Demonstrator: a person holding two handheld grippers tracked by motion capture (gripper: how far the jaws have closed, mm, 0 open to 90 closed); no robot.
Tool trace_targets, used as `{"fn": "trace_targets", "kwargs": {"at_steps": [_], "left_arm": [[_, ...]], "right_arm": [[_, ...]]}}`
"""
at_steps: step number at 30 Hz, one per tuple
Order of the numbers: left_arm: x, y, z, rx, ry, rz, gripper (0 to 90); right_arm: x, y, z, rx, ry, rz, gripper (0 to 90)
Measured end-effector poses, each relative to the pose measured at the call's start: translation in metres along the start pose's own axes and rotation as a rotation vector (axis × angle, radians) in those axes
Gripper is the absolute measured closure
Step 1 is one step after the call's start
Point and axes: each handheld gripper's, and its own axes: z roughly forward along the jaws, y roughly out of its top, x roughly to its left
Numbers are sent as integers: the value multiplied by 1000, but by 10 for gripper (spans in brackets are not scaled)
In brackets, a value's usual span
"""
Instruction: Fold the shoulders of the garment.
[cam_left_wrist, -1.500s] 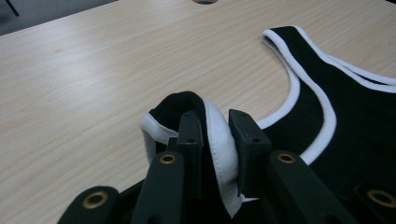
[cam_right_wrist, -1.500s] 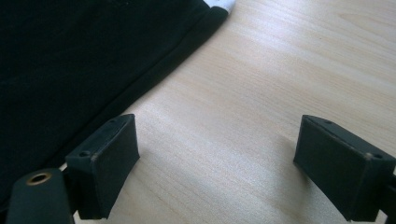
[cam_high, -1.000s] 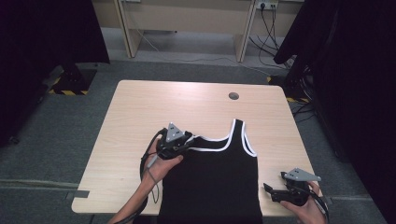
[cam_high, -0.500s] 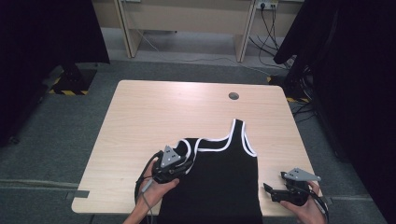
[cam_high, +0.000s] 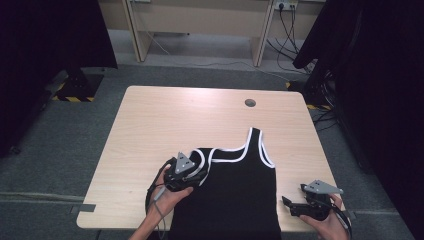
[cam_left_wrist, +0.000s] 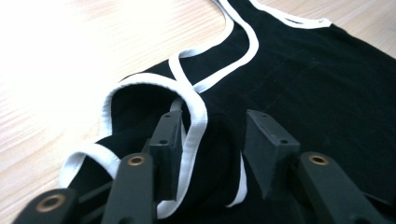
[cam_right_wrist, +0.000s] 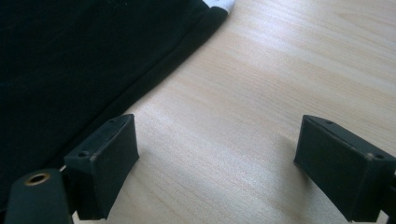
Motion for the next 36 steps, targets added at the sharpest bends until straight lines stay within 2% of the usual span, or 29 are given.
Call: {"fn": "trace_targets", "kwargs": {"at_steps": [3,8,10,13,15,19,22,24,26,29,32,36], "left_arm": [[2,1,8,17,-6,-20,482],[8,0,16,37,-3,-36,487],[10,-1,18,39,-5,-43,528],[11,-1,20,41,-8,-25,708],[10,-1,18,34,-30,-21,792],[8,1,6,-1,-52,-18,832],[6,2,-8,-34,-83,-33,833],[5,0,-16,-39,-83,-26,832],[2,-6,-19,-23,-94,-18,830],[-2,-22,-16,15,-110,-19,827],[-4,-36,-10,51,-110,-18,824],[-7,-43,-7,73,-103,-10,816]], "right_arm": [[0,0,0,0,0,0,137],[0,0,0,0,0,0,137],[0,0,0,0,0,0,137],[0,0,0,0,0,0,137],[0,0,0,0,0,0,137],[0,0,0,0,0,0,137],[0,0,0,0,0,0,137],[0,0,0,-1,0,0,137],[0,0,0,0,0,0,137],[0,0,0,0,0,0,136],[0,0,0,0,0,0,136],[0,0,0,0,0,0,136]]}}
